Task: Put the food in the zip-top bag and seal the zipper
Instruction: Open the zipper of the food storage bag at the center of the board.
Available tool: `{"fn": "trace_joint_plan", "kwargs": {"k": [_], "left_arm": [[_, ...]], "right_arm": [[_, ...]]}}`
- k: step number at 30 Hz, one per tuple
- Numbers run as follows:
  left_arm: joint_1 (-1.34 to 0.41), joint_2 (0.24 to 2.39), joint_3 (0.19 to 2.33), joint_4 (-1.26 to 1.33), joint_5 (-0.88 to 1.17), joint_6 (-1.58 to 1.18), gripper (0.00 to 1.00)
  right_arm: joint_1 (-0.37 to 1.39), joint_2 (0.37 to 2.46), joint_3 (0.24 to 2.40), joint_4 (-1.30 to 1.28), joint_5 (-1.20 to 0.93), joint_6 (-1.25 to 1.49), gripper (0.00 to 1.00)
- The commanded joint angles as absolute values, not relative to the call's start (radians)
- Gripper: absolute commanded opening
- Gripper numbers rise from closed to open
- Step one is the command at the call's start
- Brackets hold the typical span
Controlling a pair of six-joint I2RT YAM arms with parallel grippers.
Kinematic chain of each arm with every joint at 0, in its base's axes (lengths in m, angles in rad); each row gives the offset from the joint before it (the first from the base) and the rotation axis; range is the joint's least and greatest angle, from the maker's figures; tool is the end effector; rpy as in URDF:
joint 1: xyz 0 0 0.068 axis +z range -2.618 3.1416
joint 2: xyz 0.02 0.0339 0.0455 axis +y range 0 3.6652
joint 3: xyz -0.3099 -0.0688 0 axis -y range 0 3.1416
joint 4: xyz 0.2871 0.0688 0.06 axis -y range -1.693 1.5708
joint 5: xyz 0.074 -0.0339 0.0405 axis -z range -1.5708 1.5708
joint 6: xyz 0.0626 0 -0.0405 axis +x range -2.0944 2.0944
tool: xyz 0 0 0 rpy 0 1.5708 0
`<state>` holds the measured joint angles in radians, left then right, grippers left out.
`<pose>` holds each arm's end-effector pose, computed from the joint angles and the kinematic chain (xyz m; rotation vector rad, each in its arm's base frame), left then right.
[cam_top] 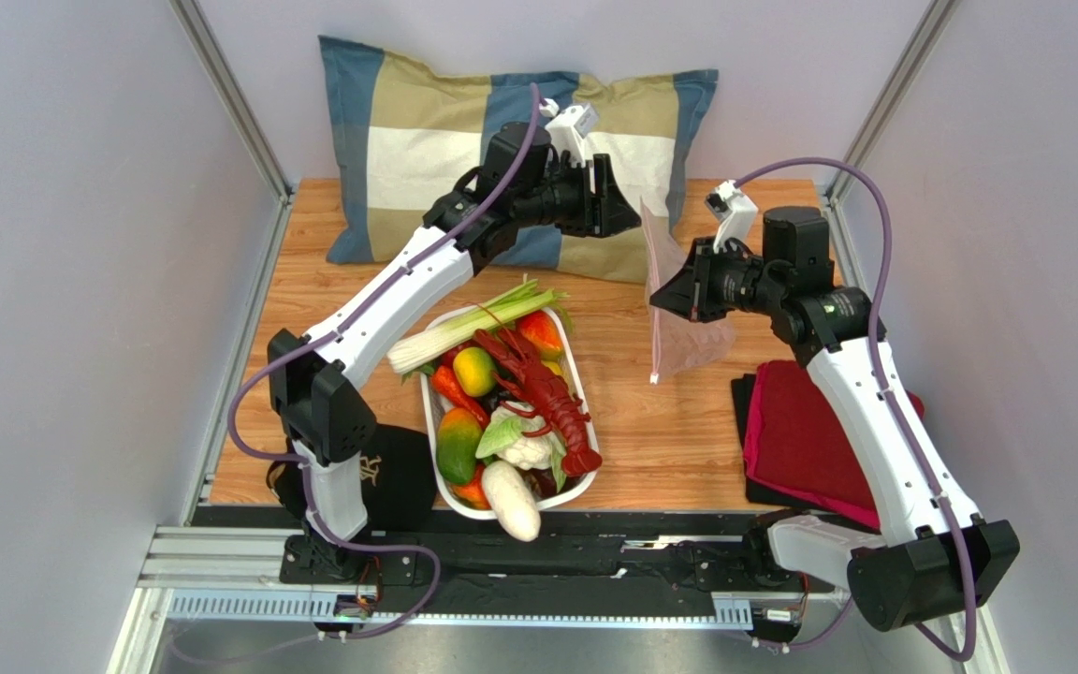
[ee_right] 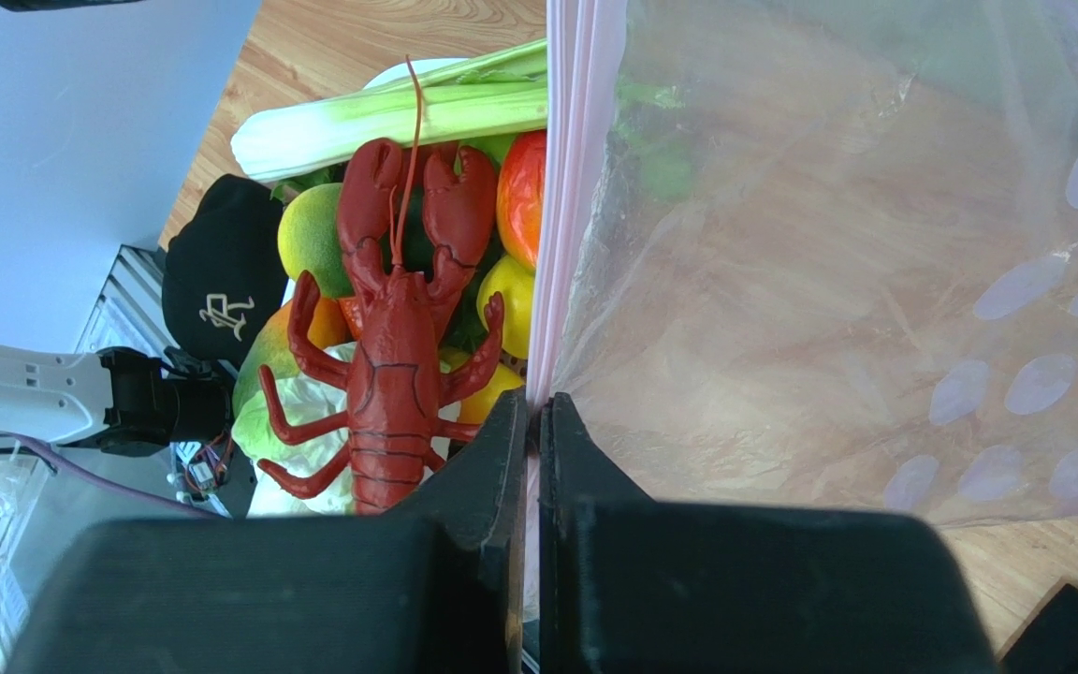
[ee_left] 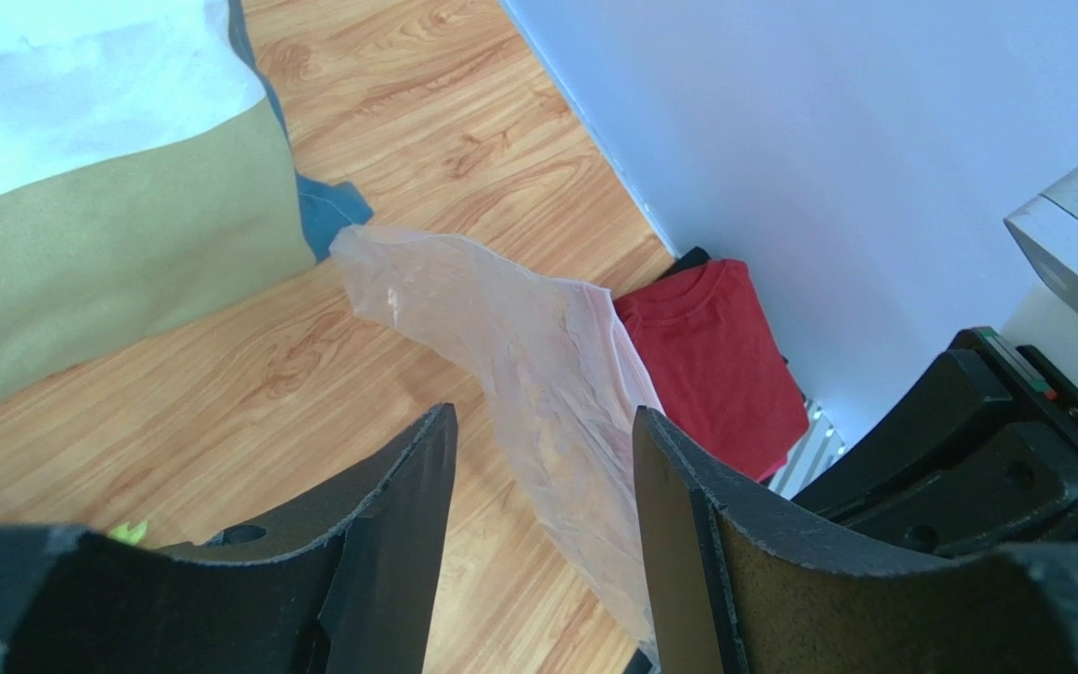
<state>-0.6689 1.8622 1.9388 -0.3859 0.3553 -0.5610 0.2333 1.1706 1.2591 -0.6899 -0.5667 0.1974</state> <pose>0.3922 -0.3377 0.4517 0.3731 2.0013 -1.1464 0.2690 0.0985 0.4123 -0.3708 2.1588 0.8595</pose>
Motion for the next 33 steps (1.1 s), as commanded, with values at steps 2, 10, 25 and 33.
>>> {"fn": "trace_joint_plan", "kwargs": {"k": [2,10,25,33], "left_arm": [[-0.683,1.870,1.993,-0.382,0.342,-0.597,0.58],[-0.690,1.873,1.988,-0.368,0.350,-0.617,0.57],[-0.693,1.901,2.009,-0.370,0.327,-0.634,0.57],[-0.695,1.922,2.020,-0.400,0.296,-0.629,0.53]], "right_arm": [[0.247,1.137,1.258,-0.649,-0.548,0.175,0.00],[0.249,1.138,1.255,-0.653,-0.535,0.167,0.00],[0.252,1.135,1.258,-0.653,-0.525,0.155,0.00],[0.253,1.134,1.266,-0.657,-0.523,0.158,0.00]]}}
